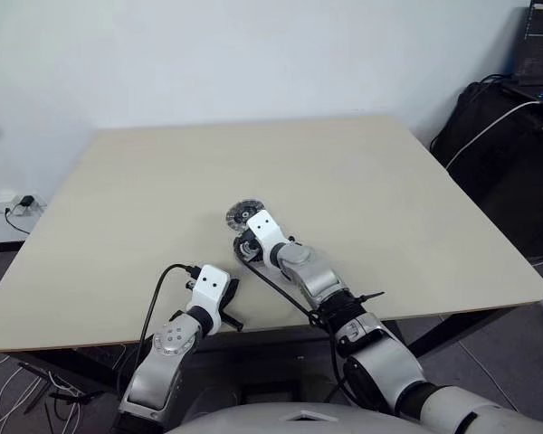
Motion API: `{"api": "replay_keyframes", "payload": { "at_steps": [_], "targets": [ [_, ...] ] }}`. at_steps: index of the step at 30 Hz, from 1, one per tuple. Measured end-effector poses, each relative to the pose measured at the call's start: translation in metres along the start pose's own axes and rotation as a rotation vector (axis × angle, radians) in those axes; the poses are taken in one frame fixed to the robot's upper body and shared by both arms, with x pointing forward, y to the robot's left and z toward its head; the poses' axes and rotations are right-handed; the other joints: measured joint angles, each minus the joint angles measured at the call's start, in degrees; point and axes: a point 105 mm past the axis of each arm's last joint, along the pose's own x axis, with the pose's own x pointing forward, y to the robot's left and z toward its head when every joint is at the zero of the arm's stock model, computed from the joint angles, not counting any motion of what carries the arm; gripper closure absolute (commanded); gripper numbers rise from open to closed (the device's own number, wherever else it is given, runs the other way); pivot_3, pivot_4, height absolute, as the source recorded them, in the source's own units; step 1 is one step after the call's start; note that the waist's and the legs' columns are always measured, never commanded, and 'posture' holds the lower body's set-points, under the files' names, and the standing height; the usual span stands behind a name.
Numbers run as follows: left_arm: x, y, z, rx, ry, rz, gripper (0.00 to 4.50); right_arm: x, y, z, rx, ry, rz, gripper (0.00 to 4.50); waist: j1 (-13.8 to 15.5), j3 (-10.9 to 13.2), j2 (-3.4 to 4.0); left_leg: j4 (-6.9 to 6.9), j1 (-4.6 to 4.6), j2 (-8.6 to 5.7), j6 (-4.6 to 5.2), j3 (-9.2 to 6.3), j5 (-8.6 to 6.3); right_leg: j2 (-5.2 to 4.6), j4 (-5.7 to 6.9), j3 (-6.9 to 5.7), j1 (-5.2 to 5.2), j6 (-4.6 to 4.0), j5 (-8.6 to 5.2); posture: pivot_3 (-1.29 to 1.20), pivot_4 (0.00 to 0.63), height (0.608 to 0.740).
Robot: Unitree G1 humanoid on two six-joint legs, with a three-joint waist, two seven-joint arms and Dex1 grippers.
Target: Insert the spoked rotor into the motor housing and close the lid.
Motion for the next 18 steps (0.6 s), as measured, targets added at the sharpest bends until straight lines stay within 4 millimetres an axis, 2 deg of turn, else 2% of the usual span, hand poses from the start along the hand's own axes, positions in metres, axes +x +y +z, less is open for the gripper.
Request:
{"api": "replay_keyframes", "payload": {
  "at_steps": [5,12,15,18],
  "targets": [
    [0.0,0.0,0.0,-0.002,-0.001,0.002,4.5,-0.004,0.0,0.004,0.01,-0.029,0.01,4.48,0.01,0.02,0.0,0.0,-0.11,0.0,0.0,-0.03,0.01,-0.01,0.0,0.01,-0.09,0.0,0.0,0.0,0.0,0.74],
    [0.001,-0.001,0.002,-0.002,-0.008,-0.002,4.5,-0.015,-0.008,0.036,0.033,-0.159,-0.006,4.48,0.1,0.03,0.0,-0.06,-0.14,0.0,-0.01,-0.03,0.01,-0.01,-0.02,0.01,-0.14,-0.01,0.0,0.0,0.0,0.74],
    [0.002,-0.002,0.003,-0.002,-0.011,-0.004,4.5,-0.014,-0.01,0.036,0.043,-0.16,-0.017,4.48,0.09,0.03,0.0,-0.06,-0.14,0.0,-0.01,-0.03,0.01,-0.01,-0.01,0.01,-0.14,-0.02,0.0,0.0,0.0,0.74],
    [0.003,-0.001,0.004,0.0,-0.014,-0.004,4.5,-0.009,-0.01,0.027,0.046,-0.118,-0.02,4.48,0.09,0.03,0.0,-0.06,-0.13,-0.01,-0.01,-0.03,0.01,-0.01,-0.01,0.01,-0.13,-0.02,0.0,0.0,0.0,0.74]
  ]
}}
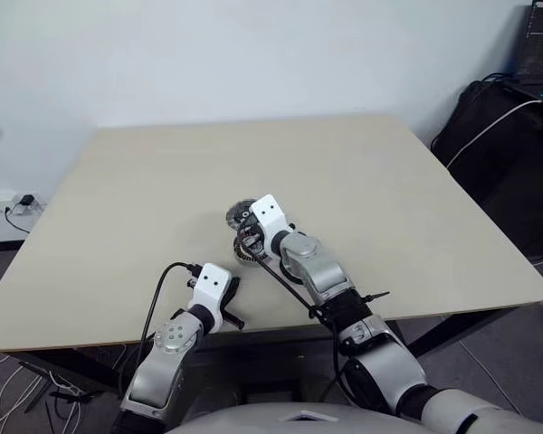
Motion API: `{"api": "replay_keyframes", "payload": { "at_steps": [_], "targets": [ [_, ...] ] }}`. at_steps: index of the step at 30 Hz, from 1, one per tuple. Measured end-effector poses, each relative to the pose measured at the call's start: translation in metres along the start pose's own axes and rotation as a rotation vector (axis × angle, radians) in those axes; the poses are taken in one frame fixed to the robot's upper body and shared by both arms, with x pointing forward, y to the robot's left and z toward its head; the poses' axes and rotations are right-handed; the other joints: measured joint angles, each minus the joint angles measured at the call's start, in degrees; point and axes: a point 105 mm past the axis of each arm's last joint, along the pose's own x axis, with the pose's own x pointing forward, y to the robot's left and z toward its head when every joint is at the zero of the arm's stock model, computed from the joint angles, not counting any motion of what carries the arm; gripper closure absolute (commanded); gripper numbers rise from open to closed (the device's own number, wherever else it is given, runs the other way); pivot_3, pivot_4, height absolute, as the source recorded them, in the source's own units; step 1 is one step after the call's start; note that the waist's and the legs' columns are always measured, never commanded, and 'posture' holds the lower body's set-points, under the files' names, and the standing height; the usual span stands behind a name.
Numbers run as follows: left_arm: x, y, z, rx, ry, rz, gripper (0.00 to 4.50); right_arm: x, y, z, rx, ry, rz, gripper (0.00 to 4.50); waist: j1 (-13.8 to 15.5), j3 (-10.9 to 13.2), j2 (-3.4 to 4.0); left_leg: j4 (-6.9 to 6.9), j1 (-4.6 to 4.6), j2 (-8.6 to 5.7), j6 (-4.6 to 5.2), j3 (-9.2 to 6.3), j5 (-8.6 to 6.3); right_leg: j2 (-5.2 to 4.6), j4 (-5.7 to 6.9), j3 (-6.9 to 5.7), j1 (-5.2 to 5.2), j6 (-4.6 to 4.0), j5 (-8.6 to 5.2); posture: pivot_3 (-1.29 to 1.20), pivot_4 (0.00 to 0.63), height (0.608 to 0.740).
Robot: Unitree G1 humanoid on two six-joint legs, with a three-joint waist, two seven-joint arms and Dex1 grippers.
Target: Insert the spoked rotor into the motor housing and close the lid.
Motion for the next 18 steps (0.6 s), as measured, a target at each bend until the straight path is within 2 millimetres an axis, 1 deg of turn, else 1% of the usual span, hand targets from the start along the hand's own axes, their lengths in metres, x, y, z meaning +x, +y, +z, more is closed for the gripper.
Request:
{"api": "replay_keyframes", "payload": {
  "at_steps": [2,3,4,7,12,18],
  "targets": [
    [0.0,0.0,0.0,0.0,0.0,0.002,4.5,0.003,0.0,-0.014,0.005,0.055,-0.001,4.48,0.0,0.0,0.0,-0.01,0.0,0.0,0.0,0.0,0.0,0.0,0.0,0.0,0.0,-0.01,0.0,0.0,0.0,0.74],
    [0.0,0.0,0.0,0.0,0.0,0.003,4.5,0.005,-0.001,-0.024,0.001,0.103,-0.003,4.48,-0.02,0.0,0.0,-0.01,-0.01,0.0,0.0,0.01,0.0,0.0,0.0,0.0,-0.01,-0.01,0.0,0.0,0.0,0.74],
    [0.0,0.001,0.0,-0.001,0.001,0.006,4.5,0.006,-0.001,-0.028,-0.005,0.116,-0.005,4.48,-0.01,0.0,0.01,-0.01,0.0,0.0,0.0,0.01,0.0,0.0,0.0,0.01,-0.01,-0.02,0.0,0.0,0.0,0.74],
    [-0.001,0.001,-0.001,-0.004,0.003,0.014,4.5,0.01,-0.001,-0.027,-0.039,0.152,-0.008,4.48,-0.11,-0.05,0.03,-0.02,0.14,0.0,-0.03,0.01,0.01,0.0,0.02,0.01,0.11,-0.02,-0.01,0.0,0.0,0.74],
    [-0.003,0.003,-0.005,-0.01,0.013,0.027,4.5,0.01,0.0,-0.025,-0.036,0.146,-0.004,4.48,-0.09,-0.06,0.04,-0.02,0.17,0.0,-0.03,-0.04,0.03,0.0,0.01,-0.01,0.15,-0.01,-0.02,0.0,0.0,0.74],
    [-0.003,0.003,-0.005,-0.01,0.012,0.027,4.5,0.003,-0.005,-0.02,-0.029,0.112,-0.019,4.48,-0.08,-0.05,0.04,-0.03,-0.02,0.0,-0.03,-0.04,0.03,0.0,0.01,0.01,-0.03,-0.02,-0.01,0.0,0.0,0.74]
  ]
}}
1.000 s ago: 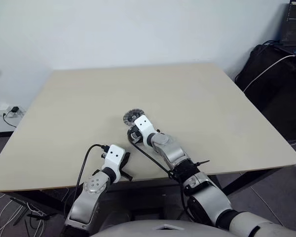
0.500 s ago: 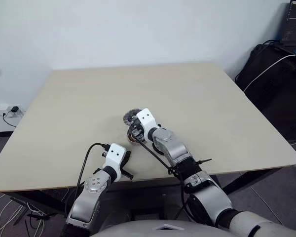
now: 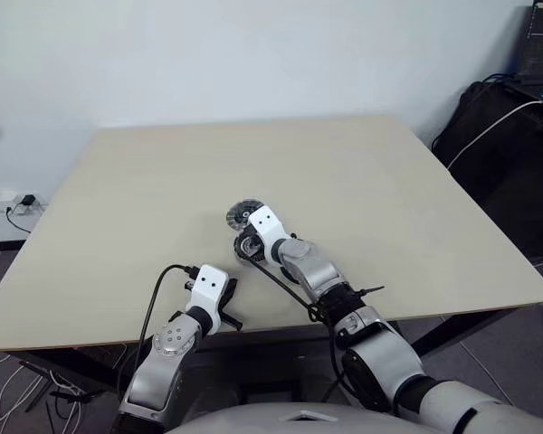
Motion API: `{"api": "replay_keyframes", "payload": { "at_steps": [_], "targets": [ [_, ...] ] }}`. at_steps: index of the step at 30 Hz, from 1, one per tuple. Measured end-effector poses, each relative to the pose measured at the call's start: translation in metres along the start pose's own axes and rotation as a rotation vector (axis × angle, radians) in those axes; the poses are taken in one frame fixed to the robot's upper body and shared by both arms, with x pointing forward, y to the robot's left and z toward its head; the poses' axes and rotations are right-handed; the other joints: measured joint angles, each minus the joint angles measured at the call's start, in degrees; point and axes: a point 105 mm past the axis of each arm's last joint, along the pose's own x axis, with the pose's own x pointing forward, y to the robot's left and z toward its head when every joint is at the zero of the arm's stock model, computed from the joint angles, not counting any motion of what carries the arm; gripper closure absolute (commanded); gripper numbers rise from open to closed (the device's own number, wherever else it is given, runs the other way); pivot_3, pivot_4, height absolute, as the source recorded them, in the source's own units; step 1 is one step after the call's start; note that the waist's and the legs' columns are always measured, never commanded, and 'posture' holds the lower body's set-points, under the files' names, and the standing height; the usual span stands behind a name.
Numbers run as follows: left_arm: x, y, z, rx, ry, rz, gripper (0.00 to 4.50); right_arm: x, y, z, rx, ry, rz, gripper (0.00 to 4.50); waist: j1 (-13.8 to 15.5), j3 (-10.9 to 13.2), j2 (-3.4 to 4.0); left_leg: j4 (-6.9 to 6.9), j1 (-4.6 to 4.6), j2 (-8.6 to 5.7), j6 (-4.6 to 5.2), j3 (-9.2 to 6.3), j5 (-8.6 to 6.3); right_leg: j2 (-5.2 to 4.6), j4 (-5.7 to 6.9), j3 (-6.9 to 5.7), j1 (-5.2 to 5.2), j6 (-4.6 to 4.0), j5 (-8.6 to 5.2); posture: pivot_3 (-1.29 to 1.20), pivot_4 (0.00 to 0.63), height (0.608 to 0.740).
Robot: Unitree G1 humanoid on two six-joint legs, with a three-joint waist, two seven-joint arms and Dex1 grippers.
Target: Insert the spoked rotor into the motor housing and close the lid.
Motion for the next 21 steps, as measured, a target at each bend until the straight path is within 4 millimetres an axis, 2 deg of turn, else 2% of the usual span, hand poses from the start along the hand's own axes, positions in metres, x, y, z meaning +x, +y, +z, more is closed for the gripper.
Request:
{"api": "replay_keyframes", "payload": {
  "at_steps": [5,8,11,14,18,21],
  "targets": [
    [0.001,-0.001,0.002,0.004,-0.005,-0.006,4.5,-0.01,-0.005,0.017,-0.02,-0.046,-0.007,4.48,0.02,0.0,0.0,-0.03,-0.01,0.01,-0.01,0.0,0.0,0.0,0.0,0.01,-0.03,-0.01,-0.01,0.0,0.0,0.74],
    [0.003,-0.003,0.004,0.006,-0.005,-0.016,4.5,-0.013,-0.003,0.018,-0.061,-0.03,0.01,4.48,0.06,0.01,-0.01,-0.02,-0.01,0.0,0.0,0.0,0.0,-0.01,-0.01,0.0,-0.01,-0.01,-0.01,0.0,0.0,0.74],
    [0.004,-0.003,0.005,0.008,-0.008,-0.019,4.5,-0.014,0.001,0.012,-0.099,0.01,0.033,3.89,0.11,0.01,-0.01,-0.02,-0.02,0.0,0.0,0.0,0.0,-0.01,-0.01,-0.01,-0.02,-0.01,-0.01,0.0,0.0,0.74],
    [0.004,-0.004,0.006,0.007,-0.009,-0.024,4.5,-0.015,0.002,0.007,-0.151,0.049,0.041,2.95,0.15,0.01,-0.01,-0.02,-0.02,0.0,0.0,0.0,0.0,-0.01,-0.01,0.0,-0.02,-0.01,-0.01,0.0,0.0,0.74],
    [0.005,-0.005,0.006,0.006,-0.01,-0.026,4.5,-0.017,0.002,-0.002,-0.201,0.104,0.045,2.95,0.18,0.02,-0.03,-0.02,-0.02,0.0,0.0,0.0,0.0,-0.01,-0.02,-0.01,-0.02,-0.01,-0.01,0.0,0.0,0.74],
    [0.005,-0.006,0.006,0.002,-0.012,-0.023,4.5,-0.017,0.001,0.001,-0.244,0.116,0.059,2.95,0.17,0.03,-0.03,-0.02,-0.02,0.0,-0.01,0.0,0.0,-0.01,-0.01,-0.03,-0.02,-0.01,-0.01,0.0,0.0,0.74]
  ]
}}
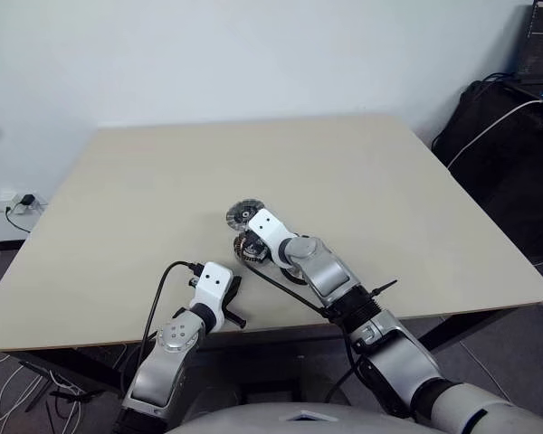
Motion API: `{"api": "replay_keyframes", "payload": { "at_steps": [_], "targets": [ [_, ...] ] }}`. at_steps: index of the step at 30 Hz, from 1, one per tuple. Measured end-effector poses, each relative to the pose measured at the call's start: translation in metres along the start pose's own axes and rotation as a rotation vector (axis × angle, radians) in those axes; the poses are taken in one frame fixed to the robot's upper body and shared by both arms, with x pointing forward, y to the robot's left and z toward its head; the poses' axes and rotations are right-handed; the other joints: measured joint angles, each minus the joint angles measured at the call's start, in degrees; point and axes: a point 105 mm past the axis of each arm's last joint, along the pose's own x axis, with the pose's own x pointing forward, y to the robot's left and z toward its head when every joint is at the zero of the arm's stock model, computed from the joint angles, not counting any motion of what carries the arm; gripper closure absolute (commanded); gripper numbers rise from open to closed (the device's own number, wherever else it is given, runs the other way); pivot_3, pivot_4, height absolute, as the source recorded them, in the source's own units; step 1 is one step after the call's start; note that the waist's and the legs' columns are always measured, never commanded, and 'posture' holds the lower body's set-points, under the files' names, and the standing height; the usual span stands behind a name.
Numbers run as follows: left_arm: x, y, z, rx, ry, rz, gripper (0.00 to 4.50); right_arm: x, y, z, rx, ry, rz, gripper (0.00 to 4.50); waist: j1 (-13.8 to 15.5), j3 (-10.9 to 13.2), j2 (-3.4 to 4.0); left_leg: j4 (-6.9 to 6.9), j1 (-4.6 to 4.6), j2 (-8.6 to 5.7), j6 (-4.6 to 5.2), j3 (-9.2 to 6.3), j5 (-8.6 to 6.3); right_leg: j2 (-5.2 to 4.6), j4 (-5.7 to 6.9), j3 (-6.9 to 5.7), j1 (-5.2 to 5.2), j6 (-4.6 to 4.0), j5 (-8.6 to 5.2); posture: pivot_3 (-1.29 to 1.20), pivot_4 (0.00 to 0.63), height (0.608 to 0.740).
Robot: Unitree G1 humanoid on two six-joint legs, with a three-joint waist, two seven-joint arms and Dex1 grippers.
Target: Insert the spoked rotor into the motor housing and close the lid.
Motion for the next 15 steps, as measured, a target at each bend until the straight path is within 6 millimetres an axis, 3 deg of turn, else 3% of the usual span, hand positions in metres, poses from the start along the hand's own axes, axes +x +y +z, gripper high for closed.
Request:
{"api": "replay_keyframes", "payload": {
  "at_steps": [7,15],
  "targets": [
    [0.0006,-0.0012,0.0006,-0.008,-0.004,0.003,4.5,-0.0001,-0.002,0.0086,-0.058,-0.001,0.006,2.95,0.05,0.0,-0.01,0.0,0.0,0.0,0.0,0.0,0.0,0.0,-0.01,-0.02,0.0,0.0,0.0,0.0,0.0,0.74],
    [0.0008,-0.0017,0.0007,-0.011,-0.005,0.003,4.5,0.0044,-0.0015,0.0009,-0.078,0.046,0.024,2.95,0.08,0.01,-0.01,0.0,0.0,0.0,0.0,0.0,0.0,0.0,0.0,-0.03,0.0,0.0,0.0,0.0,0.0,0.74]
  ]
}}
